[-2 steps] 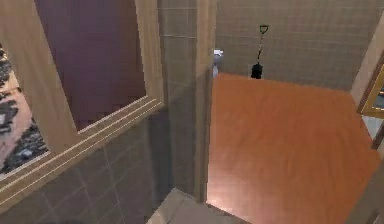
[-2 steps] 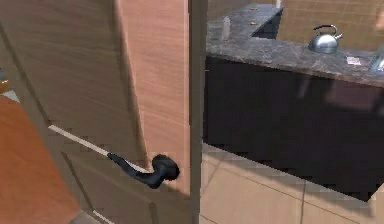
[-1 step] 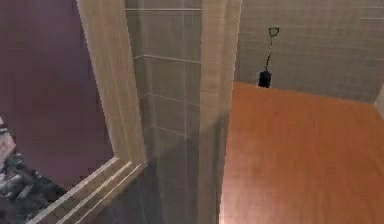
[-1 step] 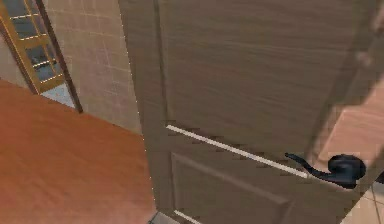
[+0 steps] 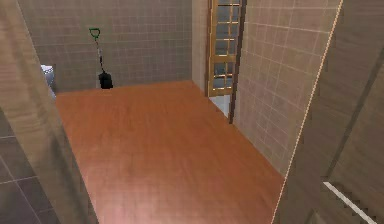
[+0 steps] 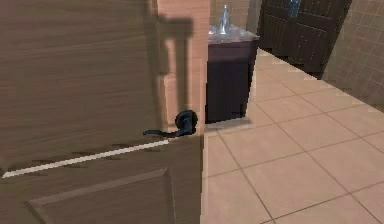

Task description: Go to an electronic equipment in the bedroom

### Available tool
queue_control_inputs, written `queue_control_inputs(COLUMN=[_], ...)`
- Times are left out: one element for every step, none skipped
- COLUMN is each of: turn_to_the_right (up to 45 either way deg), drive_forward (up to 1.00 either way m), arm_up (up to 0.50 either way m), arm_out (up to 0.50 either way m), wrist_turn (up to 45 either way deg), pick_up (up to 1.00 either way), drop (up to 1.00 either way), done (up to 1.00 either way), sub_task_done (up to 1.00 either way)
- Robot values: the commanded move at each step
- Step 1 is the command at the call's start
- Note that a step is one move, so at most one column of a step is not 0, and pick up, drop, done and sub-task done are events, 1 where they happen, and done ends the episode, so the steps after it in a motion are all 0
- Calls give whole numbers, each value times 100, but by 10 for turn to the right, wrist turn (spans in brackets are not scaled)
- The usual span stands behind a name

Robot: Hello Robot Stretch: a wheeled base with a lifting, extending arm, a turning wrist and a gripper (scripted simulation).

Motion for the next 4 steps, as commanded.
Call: queue_control_inputs(turn_to_the_right=[60, 0, -30, 0], drive_forward=[0, 80, 0, 100], arm_up=[0, 0, 0, 0], arm_out=[0, 0, 0, 0], wrist_turn=[0, 0, 0, 0], pick_up=[0, 0, 0, 0], drop=[0, 0, 0, 0], done=[0, 0, 0, 0], sub_task_done=[0, 0, 0, 0])
